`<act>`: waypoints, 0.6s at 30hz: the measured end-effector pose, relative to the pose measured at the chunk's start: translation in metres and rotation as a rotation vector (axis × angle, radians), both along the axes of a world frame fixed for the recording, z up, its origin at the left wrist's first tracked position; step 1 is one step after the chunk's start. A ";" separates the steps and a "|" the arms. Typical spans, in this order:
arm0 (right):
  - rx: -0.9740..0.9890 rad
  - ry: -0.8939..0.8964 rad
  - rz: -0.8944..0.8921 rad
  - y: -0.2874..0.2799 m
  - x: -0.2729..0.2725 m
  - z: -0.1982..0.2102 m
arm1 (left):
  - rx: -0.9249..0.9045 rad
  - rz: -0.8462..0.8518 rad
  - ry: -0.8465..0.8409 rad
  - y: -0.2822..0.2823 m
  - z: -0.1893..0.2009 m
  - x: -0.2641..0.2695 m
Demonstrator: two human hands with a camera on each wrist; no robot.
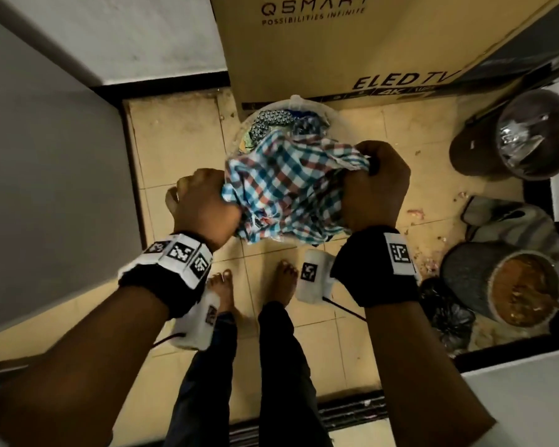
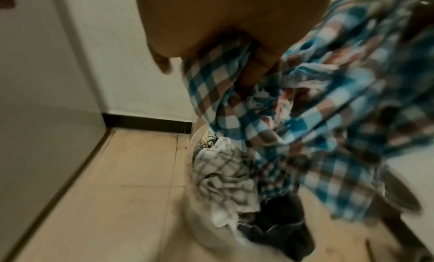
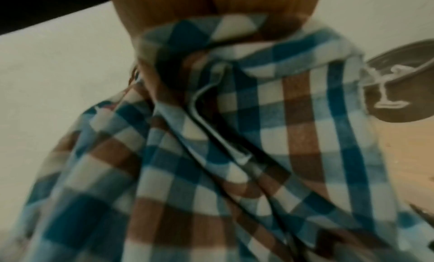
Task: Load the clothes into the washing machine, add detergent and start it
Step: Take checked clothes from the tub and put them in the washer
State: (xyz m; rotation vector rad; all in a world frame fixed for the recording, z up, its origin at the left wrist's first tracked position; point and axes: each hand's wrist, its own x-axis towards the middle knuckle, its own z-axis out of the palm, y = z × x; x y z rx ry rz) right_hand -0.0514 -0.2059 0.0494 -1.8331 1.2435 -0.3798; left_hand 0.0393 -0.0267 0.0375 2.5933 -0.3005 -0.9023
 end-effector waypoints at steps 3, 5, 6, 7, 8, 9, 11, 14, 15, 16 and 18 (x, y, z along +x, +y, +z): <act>0.064 -0.062 0.082 0.029 0.009 0.008 | -0.677 0.635 0.721 -0.005 0.028 0.002; 0.131 -0.025 0.282 0.068 0.009 0.009 | -0.865 0.772 0.960 -0.006 0.035 -0.010; 0.172 0.008 0.376 0.089 0.007 0.008 | -0.835 0.750 0.935 -0.008 0.036 -0.017; 0.223 0.029 0.439 0.107 0.003 0.007 | -0.784 0.735 0.864 -0.006 0.032 -0.022; 0.305 0.029 0.482 0.120 -0.003 0.006 | -0.752 0.740 0.831 -0.002 0.029 -0.026; 0.407 0.008 0.517 0.127 -0.011 0.004 | -0.721 0.770 0.809 0.005 0.027 -0.029; 0.616 -0.024 0.604 0.127 -0.027 0.000 | -0.621 0.765 0.652 0.028 0.015 -0.034; 0.530 -0.033 0.703 0.124 -0.045 0.000 | -0.564 0.567 0.492 0.053 0.013 -0.045; 0.378 -0.049 0.675 0.122 -0.049 -0.002 | -0.555 0.510 0.462 0.056 0.013 -0.048; 0.231 -0.056 0.609 0.119 -0.052 -0.009 | -0.522 0.460 0.429 0.061 0.014 -0.049; 0.016 0.047 0.475 0.101 -0.052 -0.027 | -0.448 0.359 0.352 0.073 0.012 -0.045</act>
